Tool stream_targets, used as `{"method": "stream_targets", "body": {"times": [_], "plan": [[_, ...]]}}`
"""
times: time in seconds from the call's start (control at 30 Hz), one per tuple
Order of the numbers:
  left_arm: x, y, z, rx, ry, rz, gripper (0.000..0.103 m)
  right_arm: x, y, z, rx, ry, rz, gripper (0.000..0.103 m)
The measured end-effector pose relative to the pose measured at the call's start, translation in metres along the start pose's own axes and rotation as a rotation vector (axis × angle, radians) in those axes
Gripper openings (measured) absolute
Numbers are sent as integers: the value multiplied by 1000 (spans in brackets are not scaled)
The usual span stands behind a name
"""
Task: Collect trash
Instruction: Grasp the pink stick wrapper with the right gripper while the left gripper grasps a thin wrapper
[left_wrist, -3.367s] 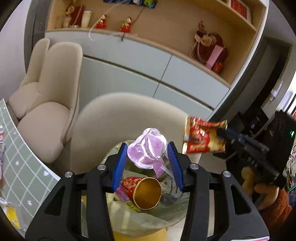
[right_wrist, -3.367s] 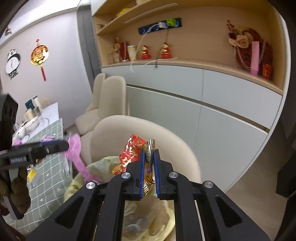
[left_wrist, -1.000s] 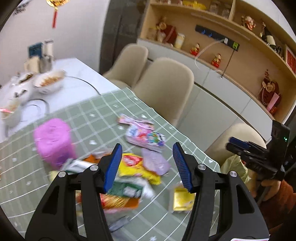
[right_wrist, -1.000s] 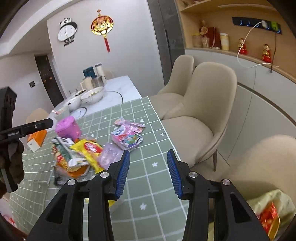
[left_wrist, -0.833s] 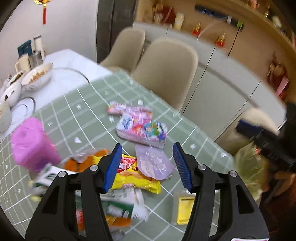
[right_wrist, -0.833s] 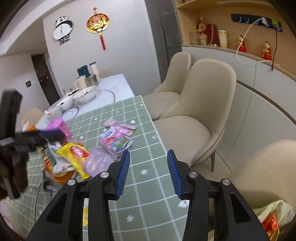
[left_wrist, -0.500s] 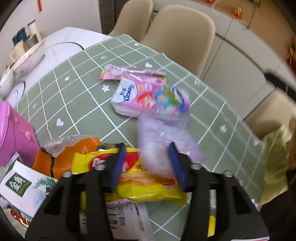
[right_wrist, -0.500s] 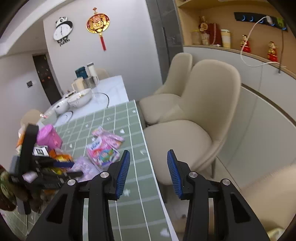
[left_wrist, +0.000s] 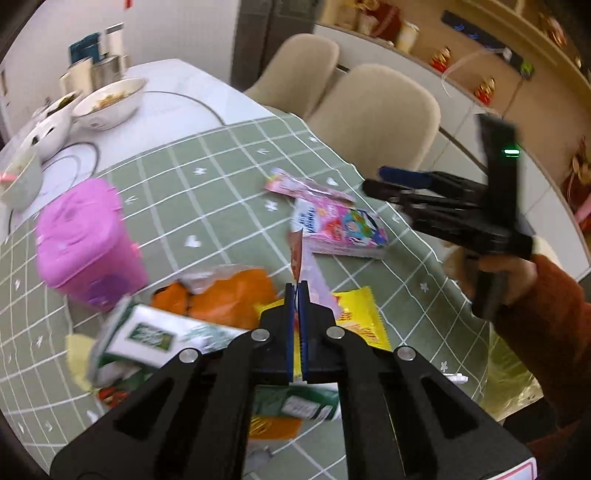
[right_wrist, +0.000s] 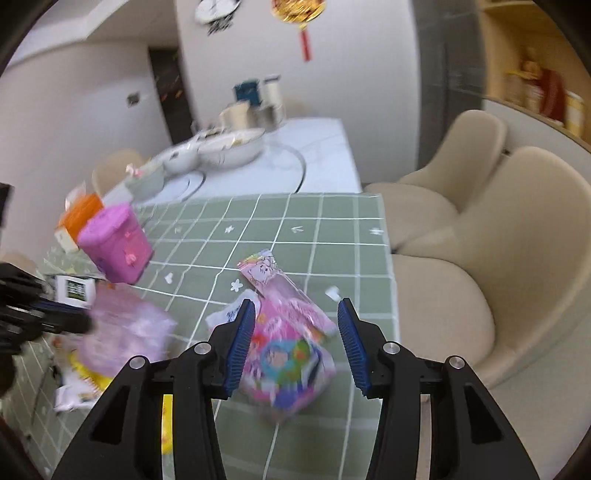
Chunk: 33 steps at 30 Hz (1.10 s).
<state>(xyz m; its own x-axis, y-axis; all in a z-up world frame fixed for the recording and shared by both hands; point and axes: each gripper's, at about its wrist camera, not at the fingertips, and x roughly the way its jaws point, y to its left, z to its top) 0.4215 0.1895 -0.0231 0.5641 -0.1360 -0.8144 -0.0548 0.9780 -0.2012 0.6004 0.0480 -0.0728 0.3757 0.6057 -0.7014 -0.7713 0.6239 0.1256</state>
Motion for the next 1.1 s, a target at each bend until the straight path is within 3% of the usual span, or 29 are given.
{"method": "stream_targets", "body": {"times": [0.13, 0.27, 0.4, 0.43, 0.47, 0.5, 0.6, 0.8, 1.1], "plan": [[-12, 19, -3, -56, -20, 11, 2, 42, 0, 17, -18, 61, 56, 44], [-18, 37, -6, -122, -31, 28, 2, 72, 2, 20, -50, 129, 25, 44], [-26, 49, -11, -162, -46, 19, 2, 71, 10, 8, -29, 174, 92, 44], [-28, 50, -12, -167, -50, 15, 2, 67, 15, 4, -29, 179, 92, 38], [-29, 51, -13, -171, -51, 11, 2, 64, 21, 0, -33, 189, 82, 25], [-30, 51, -15, -174, -52, 9, 2, 60, 25, -2, -36, 192, 69, 21], [-33, 51, -17, -180, -58, 3, 2, 34, 41, -8, -18, 150, 46, 15], [-57, 44, -21, -148, -118, 7, 2, -39, 64, -6, 97, 51, -9, 14], [-111, 31, -38, -99, -219, -11, 2, -138, 113, -29, 133, -31, -94, 14]]}}
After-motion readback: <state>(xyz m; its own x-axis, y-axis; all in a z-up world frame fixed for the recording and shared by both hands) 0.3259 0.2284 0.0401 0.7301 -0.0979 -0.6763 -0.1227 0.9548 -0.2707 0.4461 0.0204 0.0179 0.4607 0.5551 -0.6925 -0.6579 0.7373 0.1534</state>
